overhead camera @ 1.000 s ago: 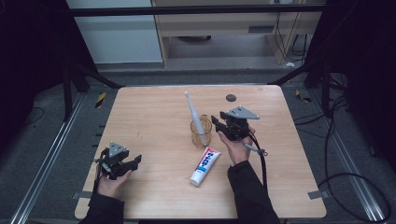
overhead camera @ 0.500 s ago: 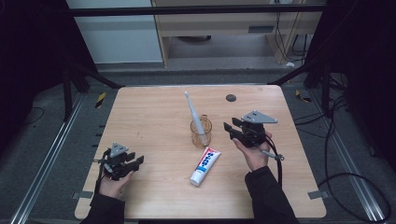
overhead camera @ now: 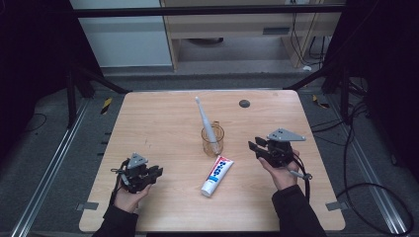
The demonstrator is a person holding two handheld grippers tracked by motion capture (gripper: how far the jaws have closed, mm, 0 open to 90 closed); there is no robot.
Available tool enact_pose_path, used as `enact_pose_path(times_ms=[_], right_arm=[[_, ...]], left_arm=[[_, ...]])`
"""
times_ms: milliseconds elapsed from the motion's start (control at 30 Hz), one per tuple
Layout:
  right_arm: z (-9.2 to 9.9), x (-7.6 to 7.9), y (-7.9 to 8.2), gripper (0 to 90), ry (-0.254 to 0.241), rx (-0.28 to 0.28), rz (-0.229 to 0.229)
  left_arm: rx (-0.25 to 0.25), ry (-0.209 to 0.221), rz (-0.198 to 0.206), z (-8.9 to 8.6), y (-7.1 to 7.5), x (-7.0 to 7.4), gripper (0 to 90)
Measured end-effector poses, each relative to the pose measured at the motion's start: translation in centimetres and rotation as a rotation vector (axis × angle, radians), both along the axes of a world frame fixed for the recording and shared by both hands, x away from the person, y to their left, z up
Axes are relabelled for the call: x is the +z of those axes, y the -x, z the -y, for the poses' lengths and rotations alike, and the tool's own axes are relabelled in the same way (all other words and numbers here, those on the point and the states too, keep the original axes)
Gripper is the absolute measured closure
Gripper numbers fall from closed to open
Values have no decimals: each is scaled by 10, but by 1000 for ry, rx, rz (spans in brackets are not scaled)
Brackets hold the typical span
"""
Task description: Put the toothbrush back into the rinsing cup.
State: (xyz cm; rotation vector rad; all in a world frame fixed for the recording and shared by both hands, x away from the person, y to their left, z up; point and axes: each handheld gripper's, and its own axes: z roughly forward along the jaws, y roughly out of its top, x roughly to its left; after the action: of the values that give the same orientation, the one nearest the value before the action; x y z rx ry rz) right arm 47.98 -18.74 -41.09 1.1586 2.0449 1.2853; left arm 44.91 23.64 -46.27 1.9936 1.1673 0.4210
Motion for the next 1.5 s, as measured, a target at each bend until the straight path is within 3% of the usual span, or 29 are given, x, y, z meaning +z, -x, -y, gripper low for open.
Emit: enact_pose_path(times_ms=[400,767,1167,1500], right_arm=[[31,-19,20,660,35,-43,-45],[55,-35,35,643,48,-101,-78],[60,-46,35,603,74,-135,-95],[61,-48,33,590,84,-143,-102]], left_arm=[[-87,-52,-3,38,2,0,886],[-150,-90,-22,70,-3,-7,895],[-225,-118,-43,102,-5,-14,896],[-268,-112,-53,114,-1,-17,897]])
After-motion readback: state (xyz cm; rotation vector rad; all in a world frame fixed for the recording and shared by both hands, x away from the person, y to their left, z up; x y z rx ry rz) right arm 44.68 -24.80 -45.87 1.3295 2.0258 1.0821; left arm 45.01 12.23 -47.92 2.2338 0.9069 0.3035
